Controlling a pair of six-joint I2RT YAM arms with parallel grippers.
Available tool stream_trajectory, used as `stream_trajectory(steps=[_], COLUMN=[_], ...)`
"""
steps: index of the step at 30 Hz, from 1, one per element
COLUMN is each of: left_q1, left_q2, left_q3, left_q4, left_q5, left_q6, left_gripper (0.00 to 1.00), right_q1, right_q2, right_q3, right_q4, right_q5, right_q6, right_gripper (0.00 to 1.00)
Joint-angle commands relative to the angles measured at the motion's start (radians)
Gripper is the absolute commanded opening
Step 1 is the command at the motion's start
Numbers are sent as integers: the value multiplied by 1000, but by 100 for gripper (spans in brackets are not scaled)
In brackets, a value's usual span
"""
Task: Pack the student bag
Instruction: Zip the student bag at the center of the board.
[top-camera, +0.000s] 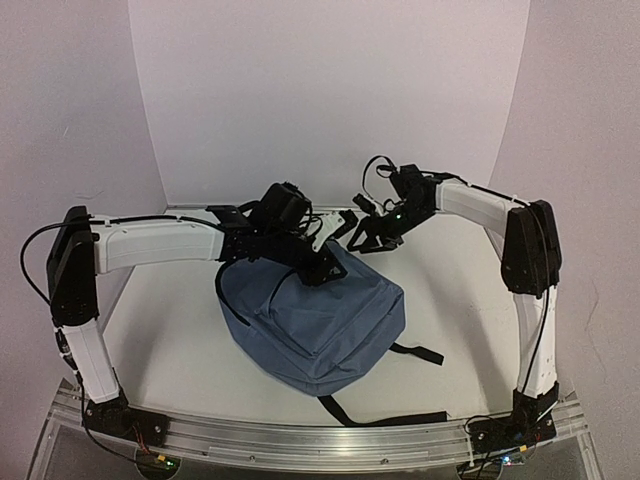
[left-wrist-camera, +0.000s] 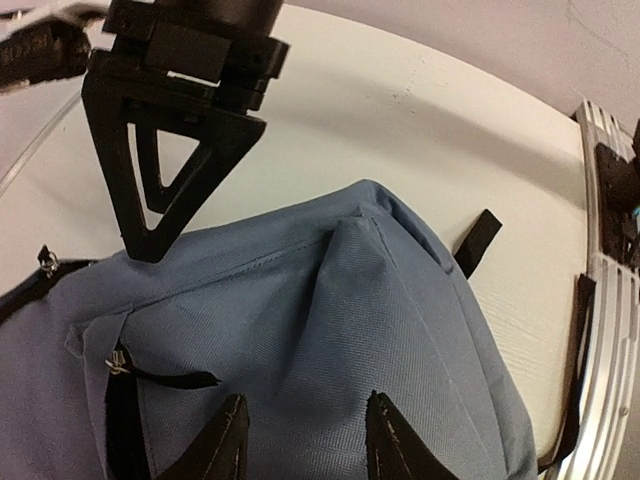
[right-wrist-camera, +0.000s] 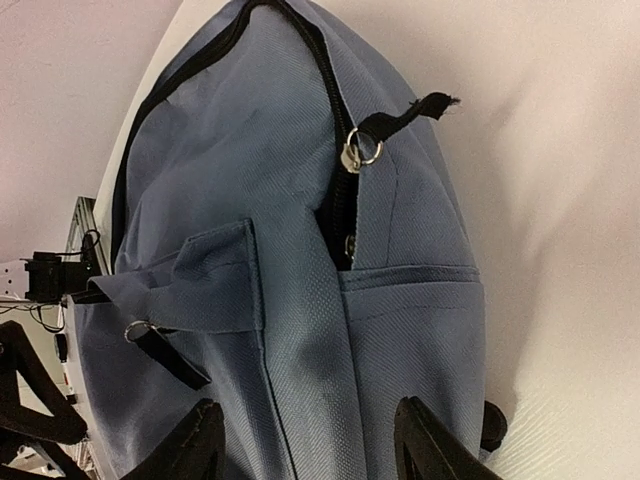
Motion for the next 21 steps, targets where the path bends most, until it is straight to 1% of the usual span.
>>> stream_trajectory(steps=[1, 8, 11, 13, 16, 18, 21], left_q1=[4, 5, 7, 8, 13, 26, 56], left_q2=[55, 143, 187, 227, 274, 304, 327], left_q3=[89, 195, 265, 314, 388, 424, 460], left_q4=[-50, -179, -257, -304, -348, -377, -416], left_q5=[-71, -217, -298, -326, -354, -363, -369], left_q6=[-260, -494, -573, -618, -654, -689, -753], left_gripper=[40, 41, 42, 42, 41, 39, 33], right_q1=[16, 41, 51, 56, 61, 63, 65], right_q2=[35, 73, 79, 80, 79, 76, 69], right_q3=[62, 85, 85, 81, 79, 77, 75], right_q4=[7, 6, 7, 9, 11, 13, 14], right_q5=[-31, -29, -33, -38, -62, -75, -87], right_q6=[-12, -18, -20, -21, -19, -17, -14], right_gripper=[59, 60, 59, 57, 47, 36, 20])
